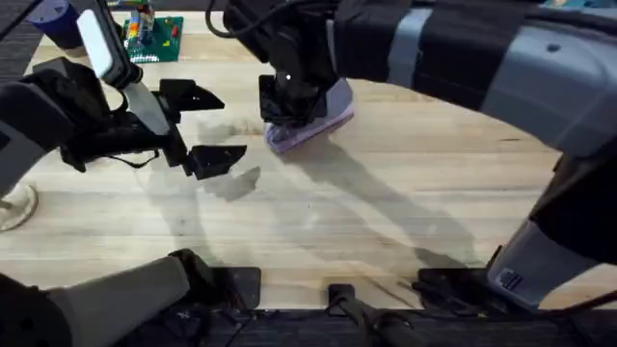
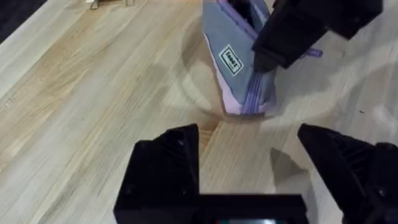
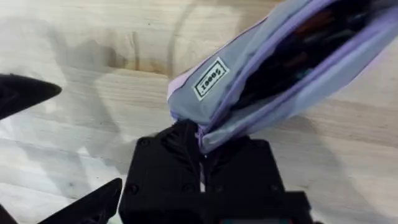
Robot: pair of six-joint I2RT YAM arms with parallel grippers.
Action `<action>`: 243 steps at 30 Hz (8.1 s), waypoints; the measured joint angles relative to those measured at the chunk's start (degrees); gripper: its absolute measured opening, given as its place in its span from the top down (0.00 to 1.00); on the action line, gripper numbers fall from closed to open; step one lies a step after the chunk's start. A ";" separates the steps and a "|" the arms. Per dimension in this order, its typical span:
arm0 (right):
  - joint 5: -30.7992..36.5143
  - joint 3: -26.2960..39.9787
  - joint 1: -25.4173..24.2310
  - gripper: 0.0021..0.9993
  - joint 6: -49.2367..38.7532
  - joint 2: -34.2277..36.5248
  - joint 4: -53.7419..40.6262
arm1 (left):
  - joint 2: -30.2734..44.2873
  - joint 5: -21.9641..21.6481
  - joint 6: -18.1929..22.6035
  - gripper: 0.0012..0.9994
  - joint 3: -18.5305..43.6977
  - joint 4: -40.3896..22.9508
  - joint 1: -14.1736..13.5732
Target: Unzip the bag, pick up the pens from the table one at a time and place them inside, then zip the bag closed.
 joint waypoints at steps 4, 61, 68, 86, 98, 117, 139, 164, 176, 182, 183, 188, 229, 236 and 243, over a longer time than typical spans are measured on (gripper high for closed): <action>0.27 -0.04 -0.06 0.97 -1.24 -0.67 0.36 | 0.00 0.00 0.00 0.01 0.00 0.00 0.00; 10.01 -0.52 -0.65 0.97 -2.89 -8.05 3.72 | -0.02 0.02 0.00 0.01 0.00 0.00 0.00; 10.01 -0.52 -0.65 0.97 -2.89 -8.25 3.93 | 0.00 0.02 0.00 0.01 0.00 0.00 0.00; 11.10 -0.52 -0.65 0.70 -3.14 -8.38 2.39 | -0.01 0.02 0.00 0.01 0.00 0.00 0.00; 13.91 -0.04 -0.65 0.00 -3.98 -11.62 2.43 | -0.01 0.15 0.00 0.01 0.00 0.00 0.00; 14.05 -0.04 1.90 0.00 -5.08 -11.68 -2.83 | 0.00 0.15 0.00 0.01 0.00 0.00 0.00; 14.08 -0.02 9.75 0.00 5.10 -13.39 -13.73 | -0.02 0.17 0.00 0.01 0.00 0.04 0.00; 15.78 -7.03 14.11 0.00 20.55 -13.39 -7.81 | 0.00 0.15 0.00 0.01 0.00 0.04 0.00; 16.90 -14.14 14.21 0.01 22.49 -13.39 4.83 | 0.00 0.17 0.00 0.01 0.00 0.00 0.00; 17.21 -14.84 14.17 0.00 22.71 -13.39 8.59 | -0.01 0.17 0.00 0.01 0.00 0.00 0.00; 17.29 -14.84 14.15 0.00 22.71 -13.32 9.08 | -0.02 0.17 0.00 0.01 0.00 0.00 0.00; 17.84 -14.84 14.04 0.01 22.86 -11.50 11.36 | -0.02 0.17 0.00 0.01 0.00 0.00 0.00; 22.05 -15.10 11.96 0.76 25.44 -3.09 17.33 | 0.00 0.17 0.00 0.01 0.00 0.00 0.00; 22.03 -15.10 11.98 0.85 25.44 -3.09 17.20 | -0.02 0.17 0.00 0.01 0.00 0.00 0.00; 21.74 -15.10 11.98 0.97 25.43 -3.70 15.19 | 0.00 0.17 0.00 0.01 0.00 0.00 0.00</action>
